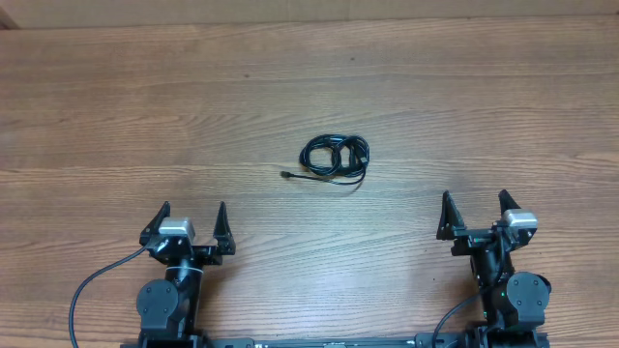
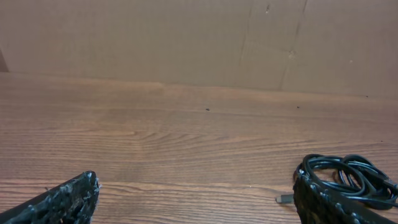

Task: Untangle cables

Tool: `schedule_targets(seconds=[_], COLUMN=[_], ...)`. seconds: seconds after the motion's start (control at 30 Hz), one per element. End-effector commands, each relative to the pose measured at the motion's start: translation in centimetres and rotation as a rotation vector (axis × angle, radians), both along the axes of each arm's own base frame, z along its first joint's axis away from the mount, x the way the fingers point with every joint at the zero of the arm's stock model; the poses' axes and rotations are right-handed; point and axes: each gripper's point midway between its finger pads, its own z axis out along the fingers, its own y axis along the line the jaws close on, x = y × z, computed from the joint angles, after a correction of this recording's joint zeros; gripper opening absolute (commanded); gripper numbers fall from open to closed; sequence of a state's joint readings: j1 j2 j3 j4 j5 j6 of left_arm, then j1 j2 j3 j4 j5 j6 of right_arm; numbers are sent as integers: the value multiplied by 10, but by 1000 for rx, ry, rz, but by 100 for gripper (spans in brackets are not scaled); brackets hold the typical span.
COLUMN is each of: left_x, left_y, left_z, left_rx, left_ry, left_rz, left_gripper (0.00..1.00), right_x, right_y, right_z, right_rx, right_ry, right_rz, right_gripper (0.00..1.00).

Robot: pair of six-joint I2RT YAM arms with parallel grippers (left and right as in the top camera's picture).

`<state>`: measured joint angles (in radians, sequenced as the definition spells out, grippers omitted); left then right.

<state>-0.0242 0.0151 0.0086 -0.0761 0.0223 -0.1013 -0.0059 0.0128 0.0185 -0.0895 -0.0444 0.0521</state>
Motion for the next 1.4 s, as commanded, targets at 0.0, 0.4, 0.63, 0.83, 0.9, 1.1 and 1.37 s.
schedule_targets(seconds=[0.0,0.4,0.63,0.83,0.9,1.1,1.37], left_x=[0,0,-1,-10,-13,-21,-43], left_y=[2,9,7,8,7,7,7], left_z=[0,1,12,32,32,36,54], left_rx=[-3,15,16,24,31,11,-29], left_ry=[-5,-9,-33,-5,18,60,123], left_rz=[11,47,34,38,36,34,40], left_gripper=[100,100,100,100,100,99,100], right_x=[0,0,0,0,0,0,0], right_y=[-1,-1,-1,-2,-2,-1,-1], right_z=[-1,-1,-1,-1,-1,-1,-1], right_rx=[4,4,4,4,4,4,4], right_ry=[-5,-5,-5,-5,-5,-5,-5], right_rz=[-9,-9,-9,-9,-9,-9,-9], right_gripper=[100,100,100,100,100,100,100])
